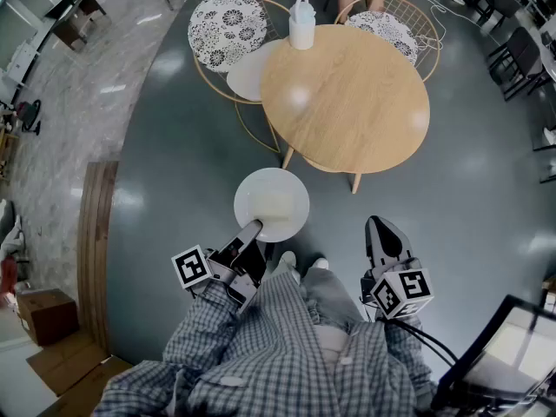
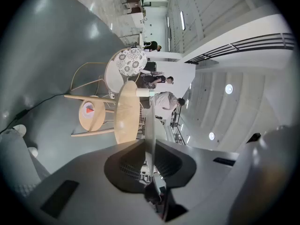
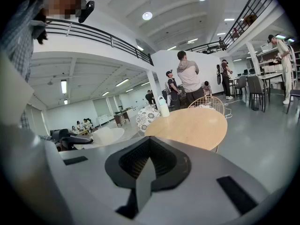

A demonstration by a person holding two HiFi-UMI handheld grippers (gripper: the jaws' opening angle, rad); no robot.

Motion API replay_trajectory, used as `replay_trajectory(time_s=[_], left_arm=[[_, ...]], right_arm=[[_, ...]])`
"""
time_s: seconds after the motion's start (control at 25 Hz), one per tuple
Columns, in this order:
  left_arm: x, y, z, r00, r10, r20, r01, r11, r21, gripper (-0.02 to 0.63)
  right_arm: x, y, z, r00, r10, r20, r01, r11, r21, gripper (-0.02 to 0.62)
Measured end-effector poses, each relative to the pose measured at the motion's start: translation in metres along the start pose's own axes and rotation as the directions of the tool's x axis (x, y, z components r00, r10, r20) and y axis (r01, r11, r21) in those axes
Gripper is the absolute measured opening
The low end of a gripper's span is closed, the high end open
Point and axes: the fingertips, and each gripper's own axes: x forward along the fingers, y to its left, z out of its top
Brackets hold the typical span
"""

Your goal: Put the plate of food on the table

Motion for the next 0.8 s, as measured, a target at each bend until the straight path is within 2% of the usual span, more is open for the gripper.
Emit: replay_trajectory(time_s=[0.4, 0.8], left_arm=[[0.002, -0.001, -0.001, 1.0, -0.01, -0.022, 0.01, 1.0, -0.005, 0.043], [0.002, 0.001, 0.01, 0.999, -0.012, -0.032, 0.012, 1.0, -0.005, 0.043]], right_arm=[[0.004, 0.008, 0.0, 1.0, 0.002, -0.002, -0.002, 1.0, -0.006, 0.005], [0.013, 0.01, -0.004, 1.0, -0.025, -0.01, 0.026, 0.999, 0.032, 0.005]])
